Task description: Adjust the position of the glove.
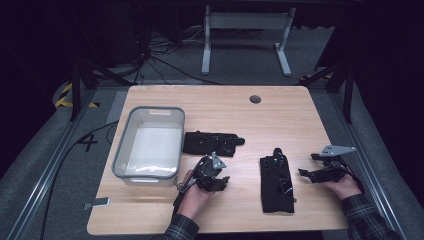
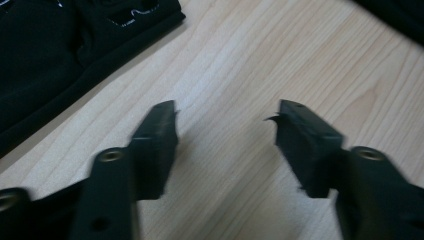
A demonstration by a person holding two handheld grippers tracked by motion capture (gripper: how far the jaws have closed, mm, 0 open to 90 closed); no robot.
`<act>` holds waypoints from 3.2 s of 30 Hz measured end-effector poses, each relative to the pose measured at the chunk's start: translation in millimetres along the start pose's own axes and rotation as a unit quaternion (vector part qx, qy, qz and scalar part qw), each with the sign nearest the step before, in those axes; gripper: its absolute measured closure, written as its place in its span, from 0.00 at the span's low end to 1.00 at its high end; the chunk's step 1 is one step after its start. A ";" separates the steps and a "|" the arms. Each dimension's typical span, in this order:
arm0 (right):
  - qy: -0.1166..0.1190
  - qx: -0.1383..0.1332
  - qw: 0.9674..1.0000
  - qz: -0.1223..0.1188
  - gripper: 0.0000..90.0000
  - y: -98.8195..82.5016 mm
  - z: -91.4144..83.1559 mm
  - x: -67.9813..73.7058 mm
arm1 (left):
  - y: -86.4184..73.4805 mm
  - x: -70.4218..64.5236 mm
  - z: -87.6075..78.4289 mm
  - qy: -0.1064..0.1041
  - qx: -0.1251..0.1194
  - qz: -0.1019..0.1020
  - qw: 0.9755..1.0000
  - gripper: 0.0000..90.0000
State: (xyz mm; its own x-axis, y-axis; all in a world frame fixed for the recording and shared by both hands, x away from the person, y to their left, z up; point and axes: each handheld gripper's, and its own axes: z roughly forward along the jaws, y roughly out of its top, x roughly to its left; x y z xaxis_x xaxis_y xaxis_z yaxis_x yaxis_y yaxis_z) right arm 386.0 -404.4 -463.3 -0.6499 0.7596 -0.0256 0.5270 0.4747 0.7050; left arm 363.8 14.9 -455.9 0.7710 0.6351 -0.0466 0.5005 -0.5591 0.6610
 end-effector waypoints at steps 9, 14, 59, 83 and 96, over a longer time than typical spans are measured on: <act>0.000 0.000 1.000 0.000 0.14 0.0 0.0 0.0 | 25.2 5.2 -2.3 -0.001 0.001 -0.019 1.000 1.00; 0.000 0.000 1.000 0.000 0.14 0.0 0.0 0.0 | 42.5 15.3 5.0 0.015 0.005 -0.023 1.000 1.00; -0.001 -0.001 1.000 0.002 0.14 0.7 0.9 0.3 | 113.8 -2.1 92.2 -0.026 0.014 0.011 0.999 1.00; -0.001 -0.001 1.000 0.001 0.14 0.9 1.1 0.3 | 98.4 52.5 44.7 0.015 -0.012 -0.045 0.999 1.00; -0.002 -0.001 1.000 0.002 0.14 1.0 1.2 0.5 | 78.5 70.0 54.0 0.040 0.021 -0.060 0.997 1.00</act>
State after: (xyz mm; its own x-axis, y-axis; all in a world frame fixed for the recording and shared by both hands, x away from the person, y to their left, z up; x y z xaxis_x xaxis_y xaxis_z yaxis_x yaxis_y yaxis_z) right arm 386.9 -403.0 -463.5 -0.6460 0.7629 -0.0259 0.5278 0.4709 0.7069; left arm 478.3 -13.3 -447.7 0.6717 0.7381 -0.0632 0.6052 -0.4975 0.6215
